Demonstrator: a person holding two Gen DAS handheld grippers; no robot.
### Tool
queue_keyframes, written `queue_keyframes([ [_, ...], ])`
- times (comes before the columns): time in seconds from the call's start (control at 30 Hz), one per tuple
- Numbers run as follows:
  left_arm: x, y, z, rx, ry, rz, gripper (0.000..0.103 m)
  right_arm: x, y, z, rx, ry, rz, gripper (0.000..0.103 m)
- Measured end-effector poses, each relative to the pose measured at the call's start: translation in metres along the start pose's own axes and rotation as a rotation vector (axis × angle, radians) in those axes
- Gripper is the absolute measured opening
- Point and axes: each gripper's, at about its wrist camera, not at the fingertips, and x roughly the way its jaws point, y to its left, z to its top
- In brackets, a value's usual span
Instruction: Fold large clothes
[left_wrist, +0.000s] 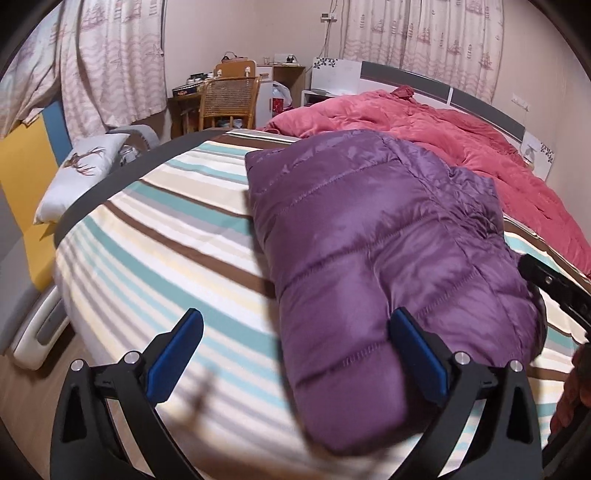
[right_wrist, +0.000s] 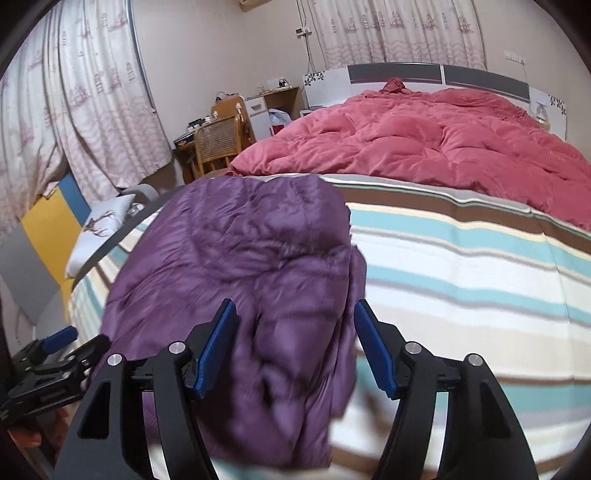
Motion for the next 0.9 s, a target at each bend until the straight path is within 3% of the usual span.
queue_keyframes([
  [0.2,-0.024,-0.004,-0.013,0.018,-0.03,0.032,0.101,-0.031,0.017,-0.019,-0.026,-0.014,0.025,0.066],
  [0.3,-0.034,-0.005,-0.02,0.01,-0.024,0.049,0.101,-0.044,0.027,-0.027,-0.053,-0.031,0.022,0.08],
  [0.4,-0.042,-0.002,-0.026,0.005,-0.022,0.056,0.101,-0.058,0.038,-0.038,-0.086,-0.053,0.017,0.081],
  [0.5,-0.054,0.0,-0.035,0.002,-0.039,0.045,0.101,-0.068,0.046,-0.049,-0.117,-0.056,0.008,0.09],
  [0.7,-0.079,0.004,-0.053,0.002,-0.063,0.097,0.101,-0.085,0.047,-0.069,-0.118,-0.061,-0.024,0.094],
  [0.9,-0.095,0.012,-0.068,-0.024,-0.062,0.077,0.101,-0.095,0.051,-0.082,-0.15,-0.069,-0.062,0.094],
])
